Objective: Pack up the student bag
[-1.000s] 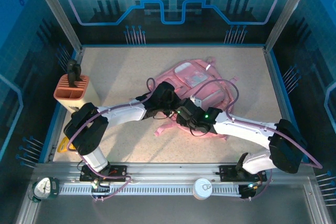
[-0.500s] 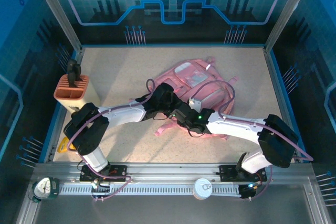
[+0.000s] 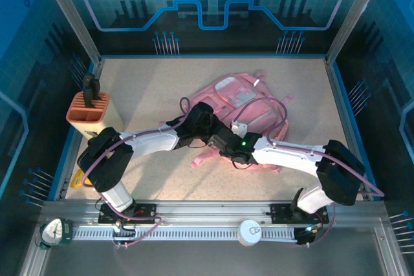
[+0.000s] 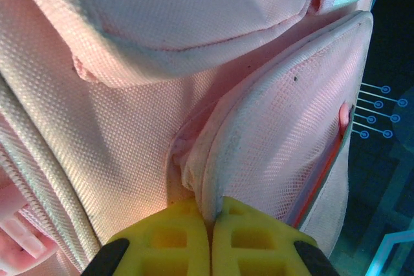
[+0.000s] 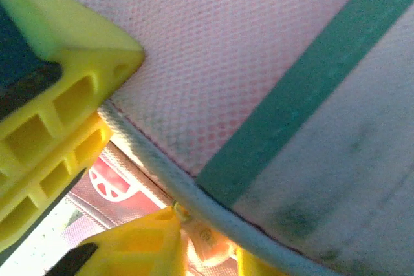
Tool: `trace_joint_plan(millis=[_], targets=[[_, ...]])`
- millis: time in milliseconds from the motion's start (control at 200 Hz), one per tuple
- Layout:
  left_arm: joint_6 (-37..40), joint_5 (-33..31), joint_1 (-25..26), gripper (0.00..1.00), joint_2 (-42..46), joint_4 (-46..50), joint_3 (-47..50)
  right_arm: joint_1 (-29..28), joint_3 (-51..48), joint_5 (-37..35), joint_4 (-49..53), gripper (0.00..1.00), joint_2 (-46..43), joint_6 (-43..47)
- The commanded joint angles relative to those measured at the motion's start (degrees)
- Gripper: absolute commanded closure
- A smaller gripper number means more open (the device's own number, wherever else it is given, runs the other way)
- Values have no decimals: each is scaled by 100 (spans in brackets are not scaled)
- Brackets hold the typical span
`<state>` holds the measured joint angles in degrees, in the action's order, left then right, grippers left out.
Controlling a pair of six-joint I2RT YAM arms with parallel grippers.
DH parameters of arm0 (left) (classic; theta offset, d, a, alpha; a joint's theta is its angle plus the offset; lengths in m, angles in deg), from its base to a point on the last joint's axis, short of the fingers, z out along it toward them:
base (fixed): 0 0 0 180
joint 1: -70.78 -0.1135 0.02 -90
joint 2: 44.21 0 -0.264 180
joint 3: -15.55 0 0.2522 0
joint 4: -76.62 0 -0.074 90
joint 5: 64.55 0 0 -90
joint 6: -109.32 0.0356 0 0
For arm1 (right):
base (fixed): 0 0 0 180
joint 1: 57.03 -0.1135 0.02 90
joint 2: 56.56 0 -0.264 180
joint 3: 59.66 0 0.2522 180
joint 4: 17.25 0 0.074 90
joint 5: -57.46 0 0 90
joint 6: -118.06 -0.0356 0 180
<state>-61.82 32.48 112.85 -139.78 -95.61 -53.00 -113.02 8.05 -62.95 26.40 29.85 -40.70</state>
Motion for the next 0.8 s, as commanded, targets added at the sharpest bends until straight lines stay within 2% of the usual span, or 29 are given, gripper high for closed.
trace_joint_plan(millis=[0, 70, 195, 425, 685, 795], targets=[[26, 546, 114, 97, 257, -297, 7, -9, 236, -475, 149, 66, 205, 179], [27, 521, 110, 97, 274, -289, 28, 15, 247, -573, 207, 67, 244, 166], [74, 480, 99, 97, 302, -233, 29, 53, 229, -619, 307, 79, 191, 190], [200, 374, 16, 97, 363, -63, 73, -25, -301, -383, -61, 91, -367, 387], [357, 284, -90, 97, 471, 137, 135, 30, -1120, -75, -177, 100, -1135, 638], [414, 199, -125, 97, 509, 286, 151, 159, -1458, 197, -359, 100, -1480, 894]])
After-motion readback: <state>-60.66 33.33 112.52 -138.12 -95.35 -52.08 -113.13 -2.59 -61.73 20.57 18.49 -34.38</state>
